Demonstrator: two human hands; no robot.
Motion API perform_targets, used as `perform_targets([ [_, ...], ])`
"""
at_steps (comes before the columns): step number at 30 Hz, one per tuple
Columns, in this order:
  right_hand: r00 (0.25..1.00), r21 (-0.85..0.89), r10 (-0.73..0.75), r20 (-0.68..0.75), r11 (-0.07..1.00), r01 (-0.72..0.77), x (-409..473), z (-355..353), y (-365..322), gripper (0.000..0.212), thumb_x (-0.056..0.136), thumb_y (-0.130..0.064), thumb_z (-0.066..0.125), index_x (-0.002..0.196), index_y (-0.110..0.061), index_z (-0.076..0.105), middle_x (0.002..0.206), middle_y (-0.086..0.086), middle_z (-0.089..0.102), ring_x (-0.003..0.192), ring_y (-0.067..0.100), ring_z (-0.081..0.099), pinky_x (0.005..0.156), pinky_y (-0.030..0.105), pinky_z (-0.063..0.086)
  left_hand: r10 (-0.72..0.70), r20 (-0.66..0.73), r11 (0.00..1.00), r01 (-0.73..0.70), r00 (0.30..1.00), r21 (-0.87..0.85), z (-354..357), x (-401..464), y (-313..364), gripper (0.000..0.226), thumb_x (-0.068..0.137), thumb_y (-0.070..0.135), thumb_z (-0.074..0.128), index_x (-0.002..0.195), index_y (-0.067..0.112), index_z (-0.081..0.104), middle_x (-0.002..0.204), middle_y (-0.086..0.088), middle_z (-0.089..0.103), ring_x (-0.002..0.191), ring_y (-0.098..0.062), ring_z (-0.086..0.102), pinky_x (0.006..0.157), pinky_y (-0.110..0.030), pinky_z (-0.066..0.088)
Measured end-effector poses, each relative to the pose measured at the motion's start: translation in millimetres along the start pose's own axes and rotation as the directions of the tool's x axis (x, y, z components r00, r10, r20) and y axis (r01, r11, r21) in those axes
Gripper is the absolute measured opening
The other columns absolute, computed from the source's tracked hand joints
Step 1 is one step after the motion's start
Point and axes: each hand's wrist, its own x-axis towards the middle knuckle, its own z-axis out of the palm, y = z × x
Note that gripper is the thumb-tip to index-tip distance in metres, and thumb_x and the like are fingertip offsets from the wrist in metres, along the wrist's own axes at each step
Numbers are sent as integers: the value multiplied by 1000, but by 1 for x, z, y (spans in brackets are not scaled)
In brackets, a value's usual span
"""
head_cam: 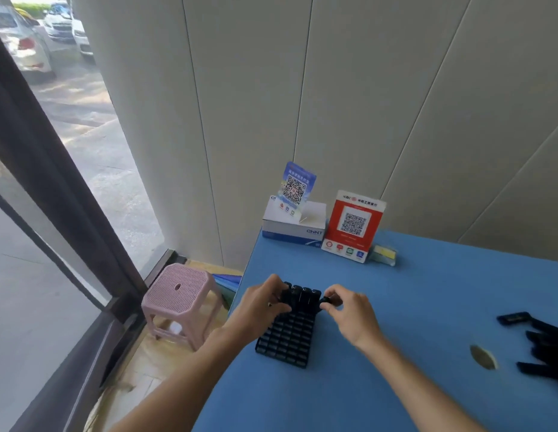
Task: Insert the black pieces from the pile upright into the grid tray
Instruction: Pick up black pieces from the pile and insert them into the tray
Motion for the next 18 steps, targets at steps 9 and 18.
perform_targets([
  [9, 985, -185, -24, -168, 983, -8, -14, 19, -14, 18, 86, -24, 65, 103, -21, 69, 91, -3, 66, 90, 18, 56, 66, 29, 44, 177, 67, 983, -180, 982, 39, 1, 15, -16, 25, 84, 25, 67, 100, 19, 49, 90, 4, 64, 80, -15, 58, 74, -38, 50],
  [18, 980, -257, -57, -189, 966, 6, -15, 26, -22, 15, 87, -20, 64, 102, -18, 65, 94, -3, 67, 91, 20, 55, 68, 32, 46, 290, 26, 953, -291, 957, 79, 10, 22, -10, 26, 82, 28, 69, 100, 16, 54, 90, 6, 49, 79, -15, 50, 67, -29, 43],
])
